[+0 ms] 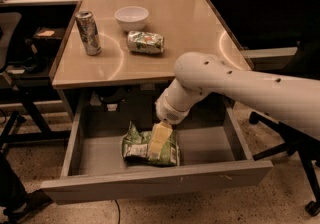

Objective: Pick green jalapeno chip bag from top drawer and place on counter

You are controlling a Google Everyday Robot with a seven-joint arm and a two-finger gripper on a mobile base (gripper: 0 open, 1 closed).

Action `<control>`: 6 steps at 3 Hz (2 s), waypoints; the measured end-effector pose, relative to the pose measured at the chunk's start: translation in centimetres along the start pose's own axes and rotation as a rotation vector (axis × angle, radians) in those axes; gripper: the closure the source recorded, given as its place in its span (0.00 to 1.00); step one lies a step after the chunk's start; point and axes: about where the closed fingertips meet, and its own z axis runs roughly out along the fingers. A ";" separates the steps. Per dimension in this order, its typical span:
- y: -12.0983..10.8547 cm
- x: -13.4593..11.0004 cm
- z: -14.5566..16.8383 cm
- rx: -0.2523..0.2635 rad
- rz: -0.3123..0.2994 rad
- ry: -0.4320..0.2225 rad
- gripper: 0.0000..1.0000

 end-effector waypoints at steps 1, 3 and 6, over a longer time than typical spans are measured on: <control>-1.0 -0.3 2.4 -0.010 0.008 -0.012 0.00; 0.1 1.4 5.6 -0.062 0.069 -0.032 0.00; 0.6 2.3 6.4 -0.077 0.095 -0.039 0.51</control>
Offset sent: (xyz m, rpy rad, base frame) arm 0.0106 0.0181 -0.0593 0.0523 0.0748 -0.0386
